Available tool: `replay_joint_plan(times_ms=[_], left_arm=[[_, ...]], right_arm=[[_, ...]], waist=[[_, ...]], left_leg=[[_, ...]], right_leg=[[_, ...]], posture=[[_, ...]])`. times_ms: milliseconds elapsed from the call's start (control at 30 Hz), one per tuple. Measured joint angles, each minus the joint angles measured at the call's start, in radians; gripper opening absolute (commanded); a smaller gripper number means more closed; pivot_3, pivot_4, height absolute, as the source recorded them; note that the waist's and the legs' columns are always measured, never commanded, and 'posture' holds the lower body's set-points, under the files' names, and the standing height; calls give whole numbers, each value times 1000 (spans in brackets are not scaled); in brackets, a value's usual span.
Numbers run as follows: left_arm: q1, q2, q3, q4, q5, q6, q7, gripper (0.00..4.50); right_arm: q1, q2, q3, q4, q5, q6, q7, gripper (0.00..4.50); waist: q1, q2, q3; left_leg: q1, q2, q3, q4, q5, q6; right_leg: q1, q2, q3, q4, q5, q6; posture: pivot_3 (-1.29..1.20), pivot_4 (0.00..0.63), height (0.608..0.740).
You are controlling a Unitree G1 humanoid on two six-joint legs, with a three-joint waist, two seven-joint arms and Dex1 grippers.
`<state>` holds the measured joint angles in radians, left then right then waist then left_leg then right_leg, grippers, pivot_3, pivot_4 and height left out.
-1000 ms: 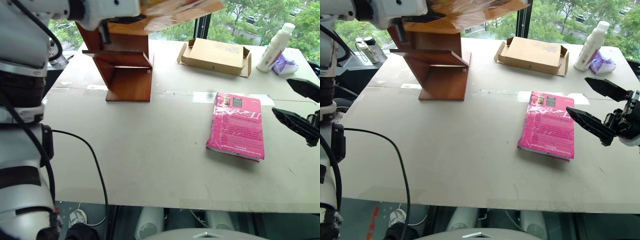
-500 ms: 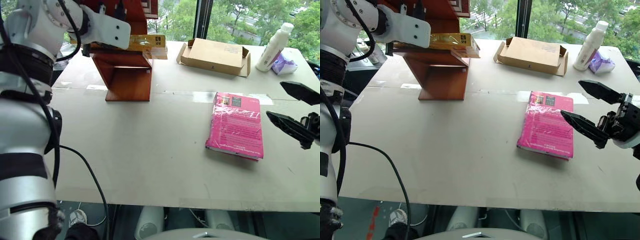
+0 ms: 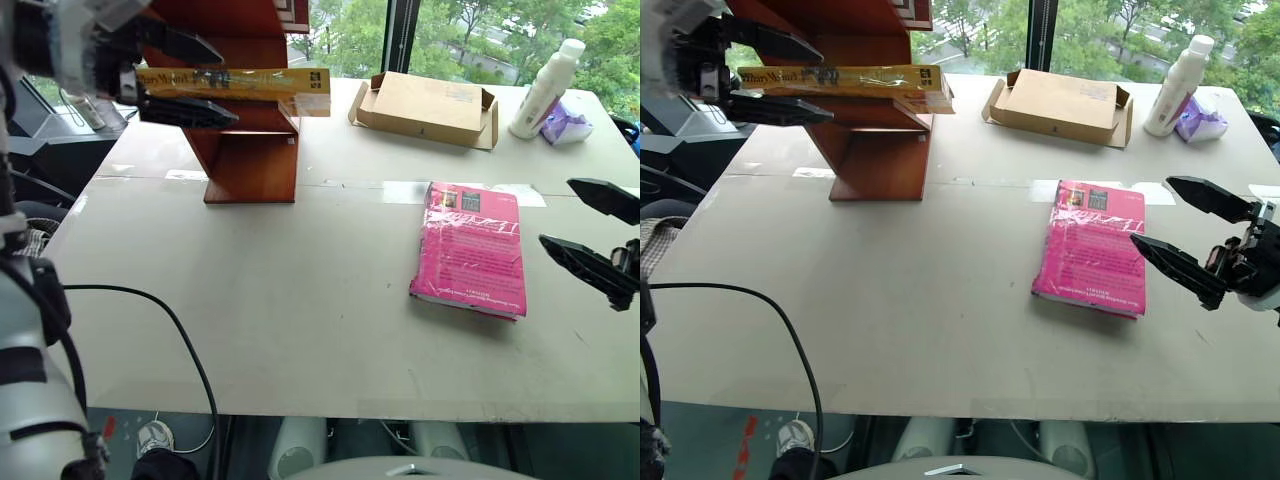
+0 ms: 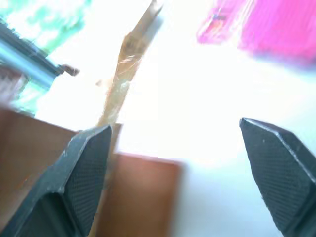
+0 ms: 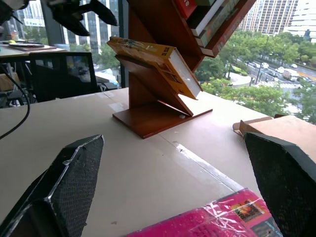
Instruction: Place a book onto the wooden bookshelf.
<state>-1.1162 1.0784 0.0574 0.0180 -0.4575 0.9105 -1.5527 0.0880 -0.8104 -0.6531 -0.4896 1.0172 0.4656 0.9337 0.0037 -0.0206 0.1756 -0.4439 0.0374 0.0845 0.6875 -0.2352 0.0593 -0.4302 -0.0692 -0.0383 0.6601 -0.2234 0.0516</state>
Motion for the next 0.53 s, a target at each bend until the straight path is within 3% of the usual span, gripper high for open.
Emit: replay_joint_plan(times_ms=[67,133,200,367,533], left_arm=[[103,-88,82,-187,-136,168,99,4236],[289,-217,145,-338,-195,217,235,4236],[496,-338,133,-411,-200,212,372,4236],[673,-443,135,-459,-166,99,536,4236],[872,-454,123,-422,-93,-38,596,4236]], right_arm=[[31,-9,-9,5,-17,8,1,4500],[105,-9,-49,1,-49,8,3,4500],[187,-7,-98,5,-93,8,2,4500],[299,20,-162,-4,-152,-14,20,4500],[395,42,-210,51,-233,-62,67,4500]], waist=[[13,0,0],[19,4,-1],[13,1,1],[8,-1,-1],[10,0,-1]], left_leg=[[0,0,-2,2,-1,3],[12,-2,-2,1,-3,5],[19,-1,-3,0,-3,4],[25,1,1,-3,-2,3],[25,2,2,-6,-3,2]], right_leg=[[1,0,-2,1,-2,4],[13,-1,-1,0,-4,2],[20,0,-1,-1,-5,-1],[21,-2,4,-2,-2,-5],[19,-2,8,-2,-1,-10]], posture=[[0,150,733],[0,150,733],[0,150,733],[0,150,733],[0,150,733]])
